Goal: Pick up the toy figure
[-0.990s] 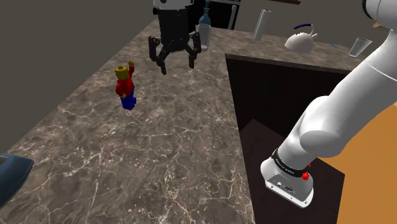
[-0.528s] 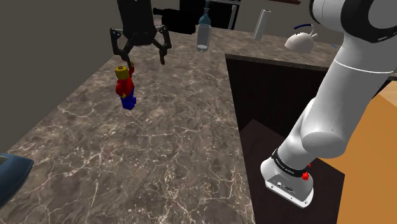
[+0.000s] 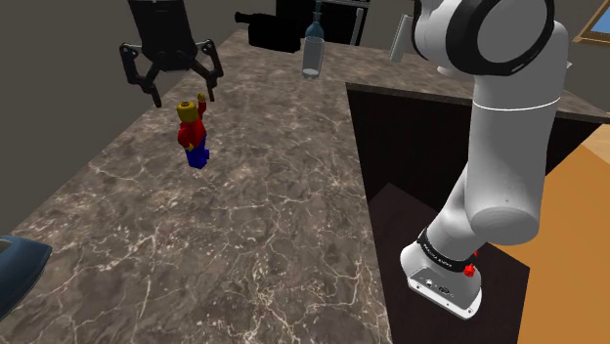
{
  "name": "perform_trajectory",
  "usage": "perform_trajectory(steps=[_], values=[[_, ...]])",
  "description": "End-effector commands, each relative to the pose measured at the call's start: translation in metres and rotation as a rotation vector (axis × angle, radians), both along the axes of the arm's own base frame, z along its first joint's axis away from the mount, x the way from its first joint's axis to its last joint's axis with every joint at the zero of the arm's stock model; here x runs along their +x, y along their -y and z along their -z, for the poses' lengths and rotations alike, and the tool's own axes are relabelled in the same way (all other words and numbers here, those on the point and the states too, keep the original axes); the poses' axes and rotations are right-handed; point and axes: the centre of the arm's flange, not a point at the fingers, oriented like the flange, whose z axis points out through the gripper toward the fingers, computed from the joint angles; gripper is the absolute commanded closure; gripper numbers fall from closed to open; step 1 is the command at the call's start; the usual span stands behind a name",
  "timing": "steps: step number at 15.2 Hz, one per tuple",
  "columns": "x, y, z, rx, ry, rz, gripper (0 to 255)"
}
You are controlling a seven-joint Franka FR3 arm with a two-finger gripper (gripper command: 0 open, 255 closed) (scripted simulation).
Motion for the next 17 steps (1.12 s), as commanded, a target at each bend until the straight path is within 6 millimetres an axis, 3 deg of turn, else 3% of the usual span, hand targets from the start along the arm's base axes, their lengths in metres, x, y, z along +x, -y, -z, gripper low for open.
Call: perform_trajectory(steps=[1,6,7,17], values=[[0.000,-0.001,0.009,0.000,0.001,0.002,0],[0.000,-0.001,0.028,0.000,0.001,0.002,0],[0.000,-0.001,0.029,0.000,0.001,0.002,255],[0.000,-0.001,0.023,0.000,0.001,0.002,255]])
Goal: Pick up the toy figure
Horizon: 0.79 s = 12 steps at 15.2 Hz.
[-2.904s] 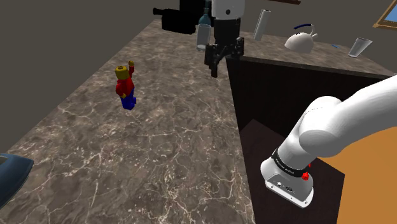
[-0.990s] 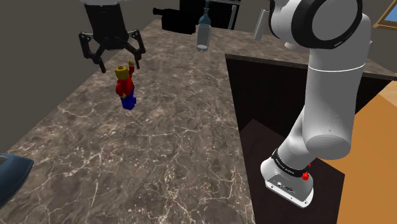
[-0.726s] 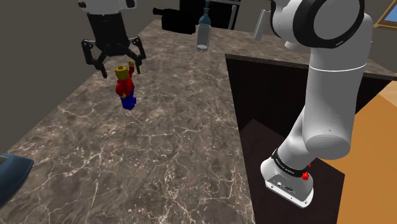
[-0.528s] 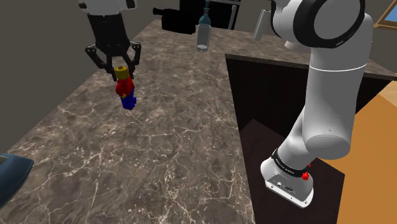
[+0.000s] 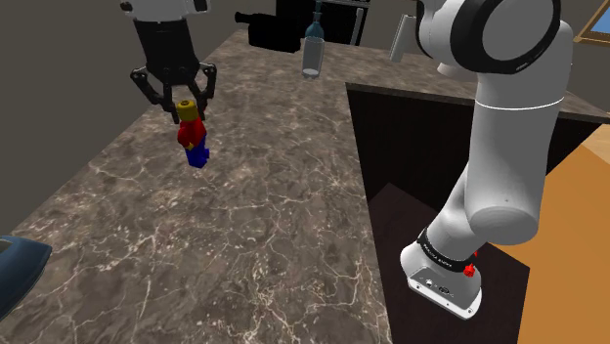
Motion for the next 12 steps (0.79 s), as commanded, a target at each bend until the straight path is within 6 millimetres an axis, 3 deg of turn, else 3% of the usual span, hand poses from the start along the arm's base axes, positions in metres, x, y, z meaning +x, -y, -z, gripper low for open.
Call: perform_trajectory(steps=[1,12], values=[[0.000,0.000,-0.008,0.000,0.000,0.000,255],[0.000,0.000,-0.066,0.000,0.000,0.000,255]])
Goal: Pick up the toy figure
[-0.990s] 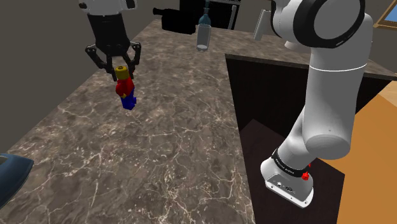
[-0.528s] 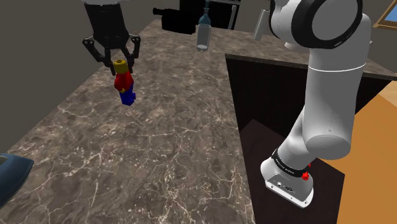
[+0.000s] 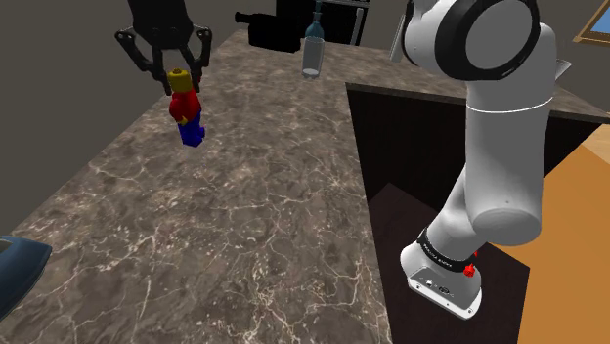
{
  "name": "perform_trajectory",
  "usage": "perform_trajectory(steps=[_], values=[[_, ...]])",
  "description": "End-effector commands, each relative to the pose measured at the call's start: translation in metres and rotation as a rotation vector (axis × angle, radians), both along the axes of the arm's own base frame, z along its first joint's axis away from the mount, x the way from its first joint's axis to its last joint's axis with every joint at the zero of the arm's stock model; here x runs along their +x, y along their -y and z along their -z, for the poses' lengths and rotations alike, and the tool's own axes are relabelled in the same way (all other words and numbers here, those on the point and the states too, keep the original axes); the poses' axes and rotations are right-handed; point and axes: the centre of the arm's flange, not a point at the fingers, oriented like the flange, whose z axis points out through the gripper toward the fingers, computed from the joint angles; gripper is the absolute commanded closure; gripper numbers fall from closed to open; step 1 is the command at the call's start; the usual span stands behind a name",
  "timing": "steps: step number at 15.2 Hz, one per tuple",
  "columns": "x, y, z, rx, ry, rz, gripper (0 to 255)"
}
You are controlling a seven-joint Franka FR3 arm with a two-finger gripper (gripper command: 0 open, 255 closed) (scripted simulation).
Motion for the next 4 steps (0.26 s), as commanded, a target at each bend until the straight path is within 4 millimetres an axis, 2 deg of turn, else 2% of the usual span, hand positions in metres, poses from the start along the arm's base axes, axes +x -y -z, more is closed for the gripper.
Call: perform_trajectory(steps=[1,4], values=[[0.0017,0.0008,-0.0110,0.000,0.000,0.000,255],[0.0017,0.0008,-0.0171,0.000,0.000,0.000,255]])
